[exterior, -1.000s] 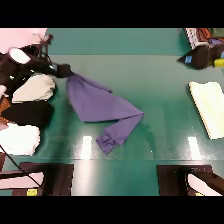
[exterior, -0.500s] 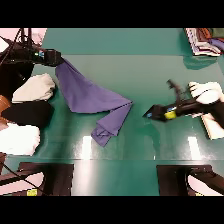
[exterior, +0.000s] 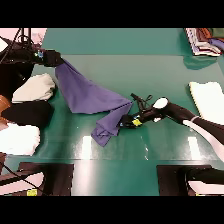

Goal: Fold the shirts.

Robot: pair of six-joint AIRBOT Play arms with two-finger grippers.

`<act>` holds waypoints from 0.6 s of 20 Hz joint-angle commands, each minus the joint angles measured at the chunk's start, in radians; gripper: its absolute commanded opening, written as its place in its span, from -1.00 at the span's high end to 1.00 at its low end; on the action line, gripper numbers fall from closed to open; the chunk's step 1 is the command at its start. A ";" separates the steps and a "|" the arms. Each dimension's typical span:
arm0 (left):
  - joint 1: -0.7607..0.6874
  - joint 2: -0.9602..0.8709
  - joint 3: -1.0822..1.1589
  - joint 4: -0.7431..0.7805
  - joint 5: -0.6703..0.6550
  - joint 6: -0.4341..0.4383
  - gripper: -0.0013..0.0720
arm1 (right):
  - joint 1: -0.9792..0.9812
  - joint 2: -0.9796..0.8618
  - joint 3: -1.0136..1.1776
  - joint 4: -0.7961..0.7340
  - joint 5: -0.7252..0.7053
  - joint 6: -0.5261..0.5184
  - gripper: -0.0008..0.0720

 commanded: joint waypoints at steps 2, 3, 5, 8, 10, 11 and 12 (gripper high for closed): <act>0.000 0.001 0.001 0.001 -0.016 0.001 0.90 | 0.039 -0.074 0.072 0.008 0.023 -0.005 0.56; 0.000 0.002 0.002 0.001 -0.022 0.001 0.90 | 0.032 -0.072 0.072 0.007 0.025 -0.005 0.93; 0.000 0.011 0.006 0.003 -0.021 0.000 0.90 | 0.013 -0.046 0.072 -0.021 0.026 -0.005 0.94; 0.000 0.092 0.048 0.039 -0.002 -0.015 0.90 | -0.088 0.108 0.073 -0.193 0.028 0.064 0.94; 0.000 0.165 0.132 0.069 -0.004 -0.032 0.90 | -0.208 0.247 0.106 -0.323 0.085 0.120 0.94; 0.000 0.204 0.179 0.070 -0.005 -0.033 0.90 | -0.267 0.310 0.145 -0.389 0.133 0.139 0.94; 0.000 0.247 0.230 0.069 -0.005 -0.033 0.90 | -0.330 0.379 0.204 -0.449 0.184 0.146 0.94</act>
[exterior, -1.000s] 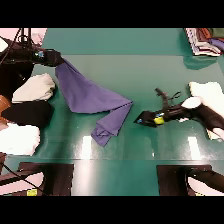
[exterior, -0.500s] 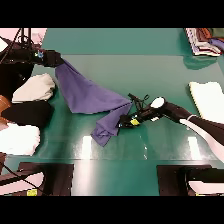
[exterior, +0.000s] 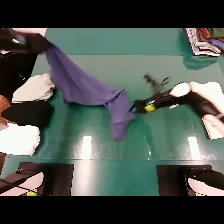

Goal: Fold the shirts.

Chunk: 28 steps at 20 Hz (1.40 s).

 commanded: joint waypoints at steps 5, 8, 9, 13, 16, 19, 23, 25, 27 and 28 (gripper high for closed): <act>0.000 0.275 0.312 0.021 0.003 -0.060 0.90 | -0.319 0.375 0.388 -0.324 0.229 0.059 0.94; 0.000 0.334 0.405 0.019 -0.001 -0.105 0.90 | -0.388 0.469 0.515 -0.342 0.239 0.058 0.94; 0.000 0.341 0.441 0.016 -0.005 -0.114 0.90 | -0.411 0.489 0.552 -0.351 0.253 0.058 0.94; 0.000 0.349 0.487 0.010 0.010 -0.113 0.90 | -0.518 0.516 0.709 -0.390 0.343 0.059 0.94; 0.000 0.323 0.455 0.030 -0.013 -0.113 0.90 | -0.591 0.466 0.821 -0.387 0.436 0.059 0.94; 0.000 0.252 0.298 0.084 -0.026 -0.113 0.90 | -0.597 0.346 0.845 -0.387 0.522 0.105 0.94; 0.000 0.016 0.090 0.081 -0.080 -0.113 0.90 | -0.537 0.156 0.666 -0.390 0.543 0.126 0.94; 0.000 -0.132 0.019 0.079 -0.068 -0.112 0.90 | -0.486 0.046 0.544 -0.392 0.483 0.104 0.94; 0.000 -0.287 0.007 0.077 -0.025 -0.085 0.90 | -0.456 -0.074 0.475 -0.391 0.372 0.091 0.94; 0.000 -0.350 0.007 0.078 0.024 -0.068 0.90 | -0.450 -0.130 0.465 -0.389 0.311 0.091 0.94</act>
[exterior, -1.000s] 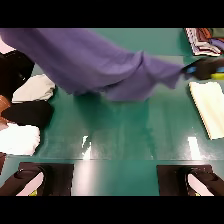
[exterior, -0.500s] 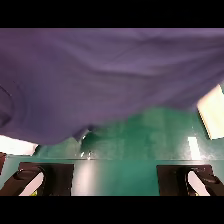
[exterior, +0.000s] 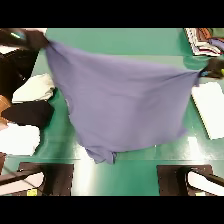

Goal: Fold the shirts.

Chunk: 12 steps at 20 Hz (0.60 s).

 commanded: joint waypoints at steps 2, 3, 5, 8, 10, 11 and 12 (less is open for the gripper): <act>0.000 -0.261 -0.046 -0.003 0.175 0.051 0.90 | 0.037 -0.237 -0.056 0.005 -0.203 -0.013 0.94; 0.000 -0.281 -0.046 -0.004 0.222 0.051 0.90 | 0.037 -0.275 -0.023 0.007 -0.217 -0.013 0.94; 0.000 -0.291 -0.046 -0.003 0.277 0.041 0.90 | 0.036 -0.335 0.060 0.011 -0.209 -0.013 0.93; 0.005 -0.289 -0.008 -0.004 0.207 0.039 -0.16 | 0.034 -0.386 0.182 0.016 -0.135 -0.012 -0.09; 0.030 -0.288 0.044 -0.003 0.072 0.002 -0.48 | 0.032 -0.379 0.222 0.014 -0.071 -0.022 -0.09; 0.051 -0.281 0.065 -0.003 -0.016 -0.016 -0.48 | 0.031 -0.358 0.215 0.014 -0.051 -0.041 -0.08; 0.074 -0.263 0.063 -0.003 -0.081 -0.021 -0.48 | 0.030 -0.327 0.189 0.014 -0.039 -0.054 -0.08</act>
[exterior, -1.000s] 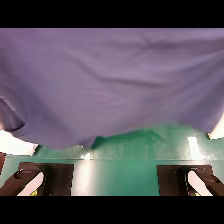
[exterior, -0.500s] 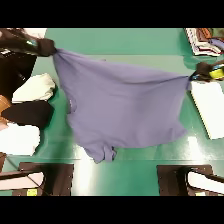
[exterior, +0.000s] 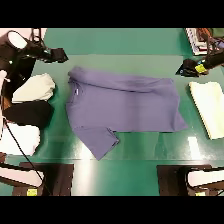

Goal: Fold the shirts.

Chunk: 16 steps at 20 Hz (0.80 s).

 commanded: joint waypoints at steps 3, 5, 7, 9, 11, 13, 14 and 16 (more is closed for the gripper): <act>0.085 0.113 -0.082 0.001 -0.278 -0.035 -0.48 | -0.030 0.156 -0.161 0.086 0.052 -0.075 -0.08; 0.090 0.216 -0.253 0.000 -0.273 -0.035 -0.48 | -0.064 0.241 -0.293 0.190 0.052 -0.102 -0.08; 0.087 0.330 -0.473 -0.003 -0.238 -0.045 -0.48 | -0.092 0.324 -0.414 0.245 0.051 -0.121 -0.08; 0.087 0.450 -0.707 -0.040 -0.188 -0.053 -0.48 | -0.109 0.396 -0.502 0.246 0.032 -0.127 -0.08; 0.087 0.556 -0.911 -0.116 -0.158 -0.052 -0.48 | -0.122 0.460 -0.573 0.253 -0.003 -0.137 -0.08; 0.087 0.637 -1.065 -0.173 -0.127 -0.050 -0.48 | -0.123 0.500 -0.616 0.257 -0.025 -0.137 -0.08; 0.087 0.663 -1.124 -0.195 -0.108 -0.049 -0.48 | -0.123 0.515 -0.632 0.258 -0.029 -0.138 -0.08; 0.087 0.678 -1.194 -0.243 -0.070 -0.034 -0.48 | -0.123 0.521 -0.646 0.259 -0.024 -0.138 -0.08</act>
